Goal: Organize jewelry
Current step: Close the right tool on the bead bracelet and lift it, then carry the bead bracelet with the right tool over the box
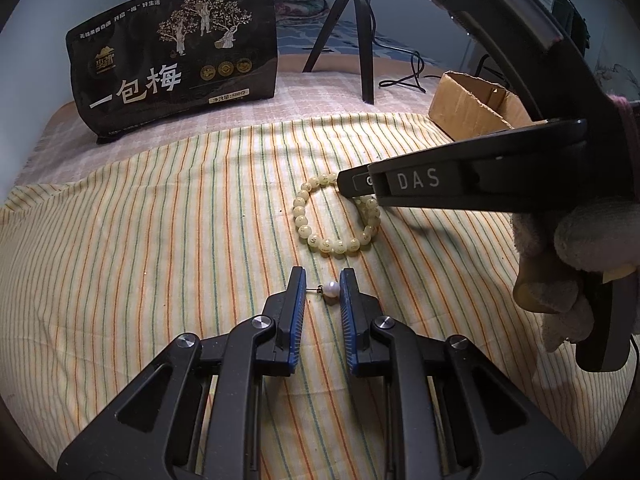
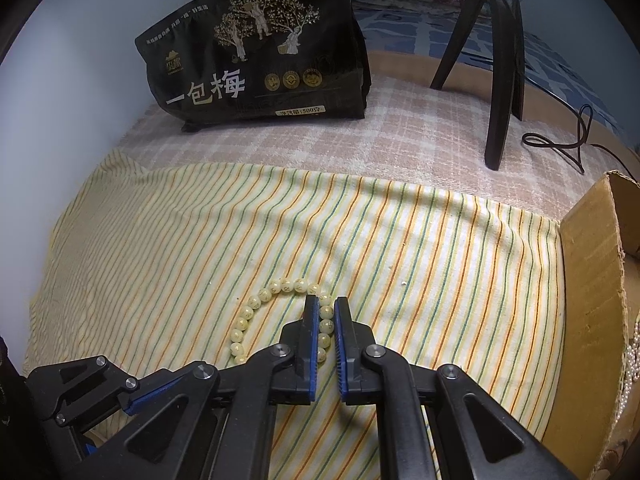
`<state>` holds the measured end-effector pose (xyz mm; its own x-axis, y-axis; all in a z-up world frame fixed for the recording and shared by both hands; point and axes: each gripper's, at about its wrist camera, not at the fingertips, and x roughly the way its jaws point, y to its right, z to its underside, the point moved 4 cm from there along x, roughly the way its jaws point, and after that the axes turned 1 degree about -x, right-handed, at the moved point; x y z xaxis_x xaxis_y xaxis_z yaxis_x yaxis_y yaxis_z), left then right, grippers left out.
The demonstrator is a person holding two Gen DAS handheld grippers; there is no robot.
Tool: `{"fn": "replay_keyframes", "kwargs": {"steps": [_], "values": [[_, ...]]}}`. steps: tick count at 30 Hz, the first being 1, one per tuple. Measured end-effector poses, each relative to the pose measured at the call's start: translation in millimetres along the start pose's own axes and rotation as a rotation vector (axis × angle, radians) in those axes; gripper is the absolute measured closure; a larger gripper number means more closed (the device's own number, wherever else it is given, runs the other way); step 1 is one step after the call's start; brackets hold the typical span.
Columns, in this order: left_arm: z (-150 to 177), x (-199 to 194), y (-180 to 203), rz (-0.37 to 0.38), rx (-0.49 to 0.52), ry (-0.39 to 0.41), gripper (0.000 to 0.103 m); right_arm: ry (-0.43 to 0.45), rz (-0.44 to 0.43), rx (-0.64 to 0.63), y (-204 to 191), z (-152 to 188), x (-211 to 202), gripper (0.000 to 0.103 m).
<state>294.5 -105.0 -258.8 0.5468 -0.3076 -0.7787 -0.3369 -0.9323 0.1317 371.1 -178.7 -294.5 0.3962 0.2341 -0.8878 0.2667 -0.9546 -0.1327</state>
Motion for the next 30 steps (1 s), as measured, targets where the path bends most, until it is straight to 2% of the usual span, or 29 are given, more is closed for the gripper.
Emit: {"fn": "replay_keyframes", "kwargs": {"steps": [15, 30], "values": [[10.4, -34.6, -3.8, -0.016, -0.016, 0.021, 0.087, 0.040, -0.014, -0.021, -15.0, 5.2, -38.8, 0.098], [-1.1, -80.5, 6.6, -0.012, -0.008, 0.082, 0.087, 0.084, 0.006, -0.065, -19.0, 13.4, -94.8, 0.098]]}}
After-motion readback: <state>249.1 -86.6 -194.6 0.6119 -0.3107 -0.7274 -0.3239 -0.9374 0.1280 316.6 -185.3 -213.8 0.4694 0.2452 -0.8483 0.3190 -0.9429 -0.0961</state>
